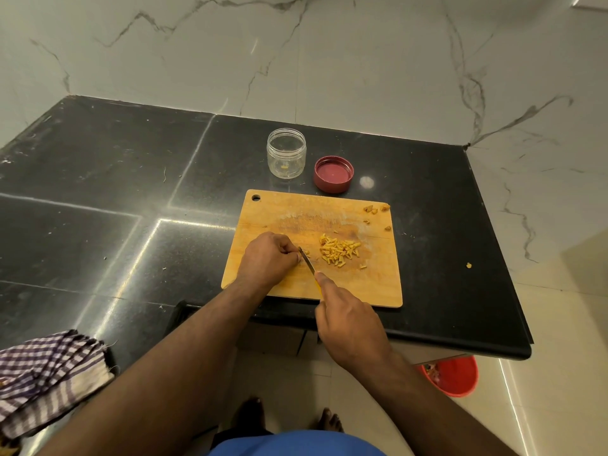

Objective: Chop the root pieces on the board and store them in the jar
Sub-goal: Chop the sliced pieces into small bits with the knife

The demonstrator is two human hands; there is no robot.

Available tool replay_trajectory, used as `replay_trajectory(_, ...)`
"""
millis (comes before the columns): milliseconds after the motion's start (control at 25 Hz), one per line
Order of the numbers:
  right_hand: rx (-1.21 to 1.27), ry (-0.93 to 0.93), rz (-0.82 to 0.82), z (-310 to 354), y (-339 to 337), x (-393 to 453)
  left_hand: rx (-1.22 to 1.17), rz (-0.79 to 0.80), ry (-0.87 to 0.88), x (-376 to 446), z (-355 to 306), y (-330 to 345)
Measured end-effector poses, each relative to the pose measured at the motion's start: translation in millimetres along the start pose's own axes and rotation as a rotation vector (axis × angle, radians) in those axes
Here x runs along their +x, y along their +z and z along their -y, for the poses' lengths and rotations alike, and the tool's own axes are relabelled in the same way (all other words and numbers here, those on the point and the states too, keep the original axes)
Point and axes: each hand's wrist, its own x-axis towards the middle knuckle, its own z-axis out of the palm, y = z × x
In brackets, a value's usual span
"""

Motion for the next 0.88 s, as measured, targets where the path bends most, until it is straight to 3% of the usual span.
replay_trajectory(400, 0.019, -0.006, -0.031, -6.5, -7.3, -27.0, -0.001, 0.000, 0.005, -0.2, 3.1, 2.8)
replay_trajectory(880, 0.003, 0.013, 0.003, 4.6, -0.3, 0.5, -0.042, -0.001, -0.016, -1.7, 4.1, 2.7)
